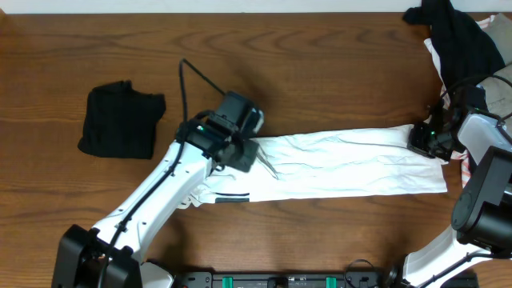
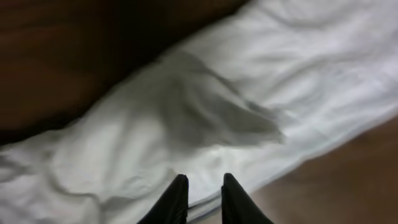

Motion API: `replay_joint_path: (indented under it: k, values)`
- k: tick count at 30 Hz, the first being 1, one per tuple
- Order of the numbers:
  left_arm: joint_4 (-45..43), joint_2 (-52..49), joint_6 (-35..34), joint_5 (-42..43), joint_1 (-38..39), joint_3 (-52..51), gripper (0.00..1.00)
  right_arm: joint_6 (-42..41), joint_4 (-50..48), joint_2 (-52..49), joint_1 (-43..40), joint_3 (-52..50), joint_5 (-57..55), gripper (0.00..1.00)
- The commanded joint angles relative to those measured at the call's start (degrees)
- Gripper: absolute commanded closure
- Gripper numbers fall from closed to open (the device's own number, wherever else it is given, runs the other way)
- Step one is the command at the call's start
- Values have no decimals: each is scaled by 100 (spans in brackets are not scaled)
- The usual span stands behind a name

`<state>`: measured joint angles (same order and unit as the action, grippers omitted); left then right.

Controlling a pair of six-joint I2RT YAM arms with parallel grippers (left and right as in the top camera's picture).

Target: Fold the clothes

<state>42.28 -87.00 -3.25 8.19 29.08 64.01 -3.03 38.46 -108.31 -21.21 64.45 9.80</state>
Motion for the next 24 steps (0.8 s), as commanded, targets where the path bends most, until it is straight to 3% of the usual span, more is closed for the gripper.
replay_joint_path:
  k: [1,13,19,24]
  values:
    - [-299,-37,-664,-522,-236,24,85,-79,94,-131,-52,-103,-334,94]
    - [-866,-1005,-1095,-114,-136,17,89,-79,98,-131,-52,-103,-334,93]
    - [-1740,-1539,-1259,737,-133,17,89,-79,111,-131,-52,-103,-334,94]
    - [-1827,-1821,-1456,785,-136,17,89,-79,138,-131,-52,-103,-334,93]
